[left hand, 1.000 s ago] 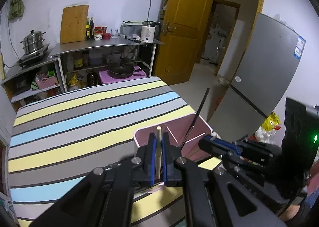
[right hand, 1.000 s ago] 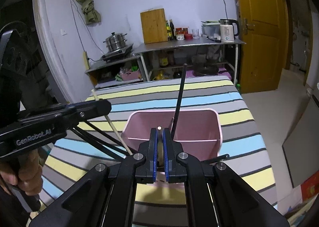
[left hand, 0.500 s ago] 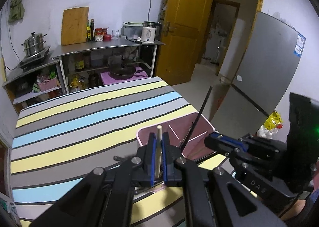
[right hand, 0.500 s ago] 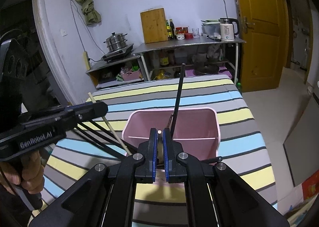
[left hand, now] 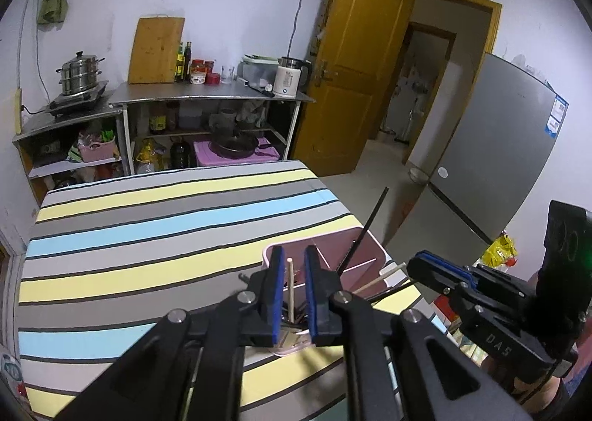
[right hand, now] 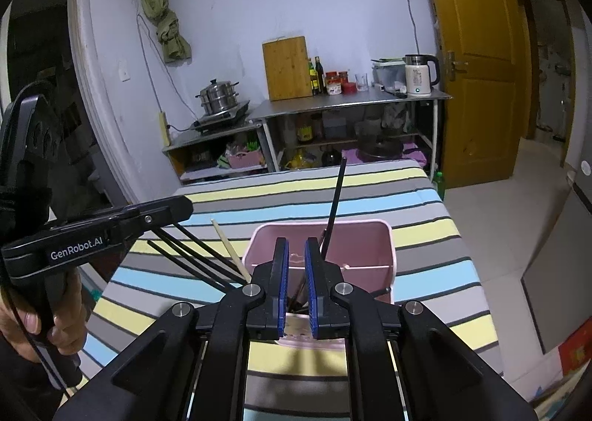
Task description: Organize utensils
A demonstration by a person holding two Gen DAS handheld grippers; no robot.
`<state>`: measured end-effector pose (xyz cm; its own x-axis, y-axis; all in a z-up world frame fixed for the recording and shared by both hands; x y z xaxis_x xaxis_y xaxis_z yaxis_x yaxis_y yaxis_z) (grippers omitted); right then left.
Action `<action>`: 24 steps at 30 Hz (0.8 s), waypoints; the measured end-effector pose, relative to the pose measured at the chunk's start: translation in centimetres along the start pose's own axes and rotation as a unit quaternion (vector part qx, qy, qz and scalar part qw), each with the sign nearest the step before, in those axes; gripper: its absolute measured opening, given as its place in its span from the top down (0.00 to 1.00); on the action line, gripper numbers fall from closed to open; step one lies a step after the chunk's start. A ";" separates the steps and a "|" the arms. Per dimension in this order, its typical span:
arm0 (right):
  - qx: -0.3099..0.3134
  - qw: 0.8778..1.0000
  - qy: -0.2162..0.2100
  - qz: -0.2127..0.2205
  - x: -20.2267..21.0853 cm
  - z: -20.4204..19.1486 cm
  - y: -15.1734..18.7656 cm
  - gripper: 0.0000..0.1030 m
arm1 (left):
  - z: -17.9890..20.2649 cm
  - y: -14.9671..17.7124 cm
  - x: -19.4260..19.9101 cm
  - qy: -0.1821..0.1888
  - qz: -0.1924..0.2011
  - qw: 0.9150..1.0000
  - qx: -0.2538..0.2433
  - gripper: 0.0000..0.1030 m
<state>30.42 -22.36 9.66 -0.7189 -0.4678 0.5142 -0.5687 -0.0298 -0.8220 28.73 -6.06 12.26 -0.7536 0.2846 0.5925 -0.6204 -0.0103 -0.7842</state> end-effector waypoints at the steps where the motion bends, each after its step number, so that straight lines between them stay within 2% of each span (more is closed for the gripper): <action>1: -0.001 1.000 0.000 0.002 0.3 -0.1 0.1 0.91 | 0.0 0.1 0.3 0.001 0.002 1.000 0.001 0.89; 9: 0.002 1.000 0.008 0.011 2.7 -1.0 1.5 0.90 | 0.0 2.6 3.2 -0.007 0.023 1.000 0.001 0.85; 12: 0.006 1.000 0.012 0.011 3.5 -1.5 2.6 0.89 | 0.2 4.2 3.9 -0.015 0.029 0.999 -0.003 0.82; 24: 0.033 0.999 0.026 0.016 5.3 -4.1 7.8 0.89 | 1.2 11.0 4.9 -0.019 0.044 0.999 -0.013 0.80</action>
<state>20.56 -21.49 7.03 -0.7564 -0.4232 0.4988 -0.5197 -0.0743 -0.8511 17.90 -5.96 6.75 -0.8126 0.2475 0.5277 -0.5465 -0.0089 -0.8374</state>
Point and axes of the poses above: each gripper's, at about its wrist camera, not at the fingertips, and x roughly against the way its jaws point, z to its right, y to its underside, the point moved 7 cm from there along -x, roughly the way its jaws point, and after that the axes turned 5 degrees about -y, right-handed, at the moved point
